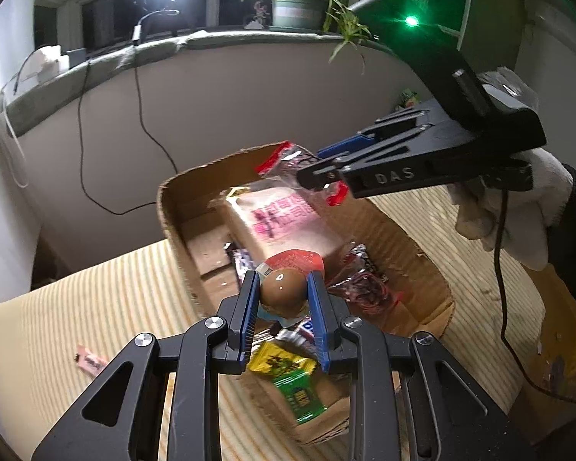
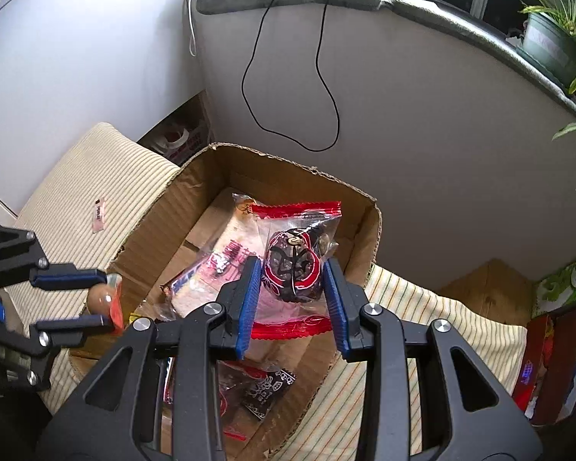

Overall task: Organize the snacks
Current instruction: 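Carry both held snacks into the cardboard box and open both tools, then move both tools back to the pink candy and last egg candy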

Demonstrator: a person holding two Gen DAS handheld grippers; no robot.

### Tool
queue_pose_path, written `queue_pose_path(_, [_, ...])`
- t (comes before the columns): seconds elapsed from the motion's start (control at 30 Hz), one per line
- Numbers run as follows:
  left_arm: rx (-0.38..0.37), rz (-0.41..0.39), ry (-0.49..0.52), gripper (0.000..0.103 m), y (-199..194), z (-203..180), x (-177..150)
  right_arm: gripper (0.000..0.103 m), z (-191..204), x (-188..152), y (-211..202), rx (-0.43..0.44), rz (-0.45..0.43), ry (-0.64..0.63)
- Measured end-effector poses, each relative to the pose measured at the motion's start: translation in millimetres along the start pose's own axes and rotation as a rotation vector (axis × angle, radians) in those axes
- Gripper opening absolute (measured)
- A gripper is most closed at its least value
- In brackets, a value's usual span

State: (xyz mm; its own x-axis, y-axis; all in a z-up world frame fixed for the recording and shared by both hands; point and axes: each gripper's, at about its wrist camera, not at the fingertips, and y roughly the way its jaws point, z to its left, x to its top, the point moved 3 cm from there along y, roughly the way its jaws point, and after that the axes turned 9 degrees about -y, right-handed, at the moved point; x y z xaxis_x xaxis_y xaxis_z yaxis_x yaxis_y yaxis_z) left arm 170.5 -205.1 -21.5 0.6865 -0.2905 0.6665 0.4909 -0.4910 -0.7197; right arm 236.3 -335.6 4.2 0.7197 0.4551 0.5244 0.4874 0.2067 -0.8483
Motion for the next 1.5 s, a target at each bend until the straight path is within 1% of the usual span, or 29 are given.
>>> queue_pose_path(0.4, [-0.007,0.013,0.022,0.024,4,-13,-2,0.035,-3,-8,-1,0.011,0.001,0.012])
queue_pose_path(0.57, [0.009,0.003,0.033,0.025,3,-16,-2,0.036,-1,-9,-3,0.015,0.000,0.012])
queue_pose_path(0.6, [0.013,0.000,0.035,0.026,2,-16,-2,0.037,0,-9,-4,0.009,-0.001,0.010])
queue_pose_path(0.67, [0.018,-0.006,0.036,0.037,0,-16,-2,0.046,1,-8,-6,0.004,-0.004,0.011])
queue_pose_path(0.7, [0.021,-0.011,0.035,0.047,-1,-16,-2,0.056,2,-8,-7,0.000,-0.007,0.012])
queue_pose_path(0.73, [0.023,-0.017,0.036,0.052,-3,-16,-2,0.063,2,-7,-8,-0.004,-0.012,0.012])
queue_pose_path(0.8, [0.025,-0.022,0.036,0.055,-5,-15,-2,0.068,5,-7,-12,-0.008,-0.020,0.004])
queue_pose_path(0.9, [0.030,-0.026,0.035,0.058,-8,-14,-2,0.080,10,-6,-16,-0.019,-0.027,-0.009])
queue_pose_path(0.93, [0.031,-0.027,0.035,0.058,-9,-14,-3,0.082,11,-5,-16,-0.023,-0.028,-0.012])
queue_pose_path(1.3, [0.051,-0.053,0.028,0.059,-30,-5,-9,0.082,29,0,-29,-0.025,-0.046,-0.037])
queue_pose_path(1.5, [0.078,-0.078,-0.003,0.059,-50,19,-15,0.082,45,2,-40,-0.012,-0.067,-0.051])
